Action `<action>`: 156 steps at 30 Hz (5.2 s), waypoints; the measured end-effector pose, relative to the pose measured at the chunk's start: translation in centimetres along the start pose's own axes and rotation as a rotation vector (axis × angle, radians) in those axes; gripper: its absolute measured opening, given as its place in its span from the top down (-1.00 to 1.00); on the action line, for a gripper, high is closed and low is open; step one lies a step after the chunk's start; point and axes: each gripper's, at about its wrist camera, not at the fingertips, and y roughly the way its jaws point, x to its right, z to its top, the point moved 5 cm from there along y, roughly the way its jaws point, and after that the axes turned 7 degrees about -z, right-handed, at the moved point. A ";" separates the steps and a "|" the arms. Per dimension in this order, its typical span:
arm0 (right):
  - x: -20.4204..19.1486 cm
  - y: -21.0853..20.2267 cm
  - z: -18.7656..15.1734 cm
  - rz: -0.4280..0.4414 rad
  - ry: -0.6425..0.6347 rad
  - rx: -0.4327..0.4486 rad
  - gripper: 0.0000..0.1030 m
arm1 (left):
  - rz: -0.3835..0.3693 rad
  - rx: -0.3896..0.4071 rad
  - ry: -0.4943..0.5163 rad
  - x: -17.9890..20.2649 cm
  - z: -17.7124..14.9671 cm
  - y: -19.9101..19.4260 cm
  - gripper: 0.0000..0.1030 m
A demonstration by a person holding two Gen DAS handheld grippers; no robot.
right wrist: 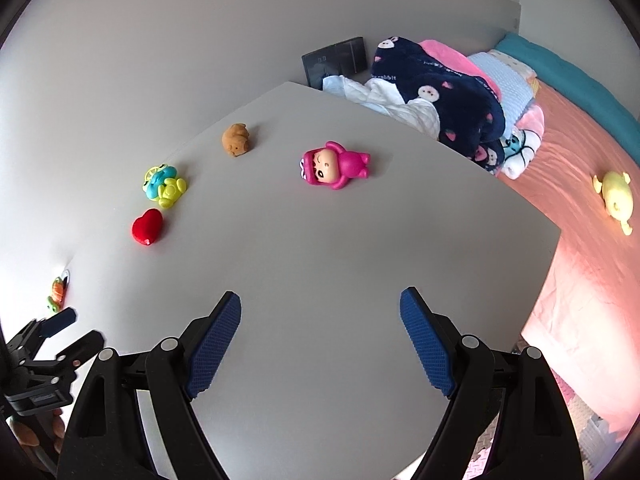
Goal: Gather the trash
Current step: 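Move both tools back over the desk toward the seahorse and pink doll, then grasp the green seahorse with the left tool while the right tool grasps the pink doll, then carry seahorse and pink doll to the black bin and release both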
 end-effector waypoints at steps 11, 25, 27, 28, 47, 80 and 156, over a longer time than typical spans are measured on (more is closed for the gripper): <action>-1.7 2.7 1.2 -0.016 -0.022 -0.037 -0.59 | 0.062 0.040 -0.078 -7.1 0.2 -2.0 -0.88; -1.8 4.6 2.8 -0.039 -0.012 -0.043 -0.59 | 0.215 0.083 -0.179 -17.3 -0.1 -3.5 -0.88; -1.8 4.9 3.1 -0.041 -0.013 -0.047 -0.59 | 0.223 0.075 -0.198 -18.7 -0.4 -3.3 -0.88; -1.7 5.0 3.2 -0.041 -0.009 -0.049 -0.59 | 0.226 0.073 -0.207 -19.2 -0.5 -3.2 -0.88; 0.2 8.5 6.8 -0.105 -0.096 -0.051 -0.59 | 0.295 0.088 -0.246 -22.9 -0.7 -2.0 -0.15; -0.9 11.8 8.6 -0.008 -0.312 0.013 0.12 | 0.259 0.117 -0.291 -23.9 0.8 -2.5 -0.14; 33.7 -12.3 -16.6 -0.204 0.476 0.116 0.12 | -0.397 -0.135 0.723 43.0 -6.8 7.6 -0.15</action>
